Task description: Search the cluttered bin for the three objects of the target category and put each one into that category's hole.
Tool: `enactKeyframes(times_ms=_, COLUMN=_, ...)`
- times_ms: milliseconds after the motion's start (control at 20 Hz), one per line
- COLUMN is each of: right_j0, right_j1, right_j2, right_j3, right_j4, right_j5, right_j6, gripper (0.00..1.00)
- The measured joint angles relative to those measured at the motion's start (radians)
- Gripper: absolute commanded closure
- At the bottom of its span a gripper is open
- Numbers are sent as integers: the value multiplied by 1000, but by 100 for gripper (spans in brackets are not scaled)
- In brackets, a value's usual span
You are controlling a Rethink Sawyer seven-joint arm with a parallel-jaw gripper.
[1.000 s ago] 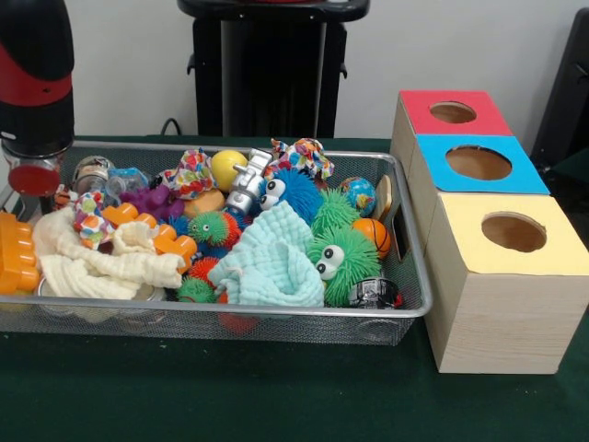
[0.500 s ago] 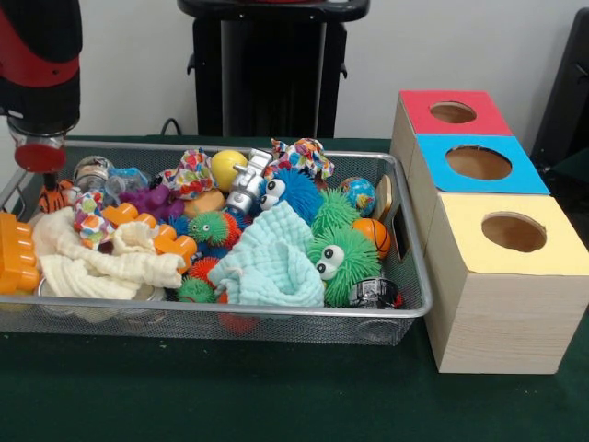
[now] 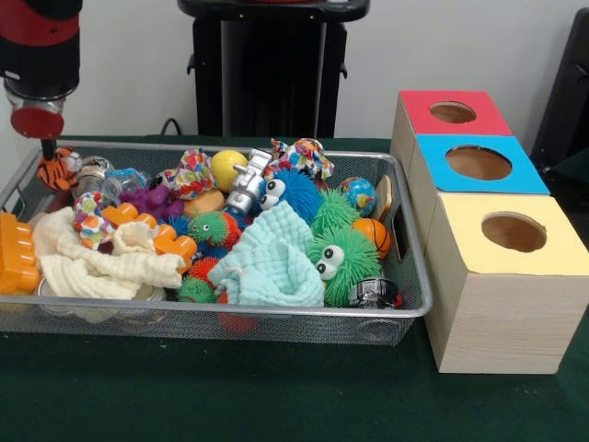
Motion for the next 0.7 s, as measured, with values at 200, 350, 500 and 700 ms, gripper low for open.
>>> enactKeyframes(times_ms=200, right_j0=1, right_j1=-43, right_j2=1, right_j3=32, right_j4=64, right_j5=4, right_j6=0, gripper=100)
enactKeyframes(times_ms=350, right_j0=2, right_j1=-84, right_j2=6, right_j3=68, right_j4=134, right_j5=7, right_j6=0, gripper=100)
enactKeyframes(times_ms=500, right_j0=7, right_j1=-123, right_j2=6, right_j3=108, right_j4=207, right_j5=6, right_j6=0, gripper=100)
enactKeyframes(times_ms=700, right_j0=23, right_j1=-182, right_j2=6, right_j3=179, right_j4=310, right_j5=6, right_j6=0, gripper=100)
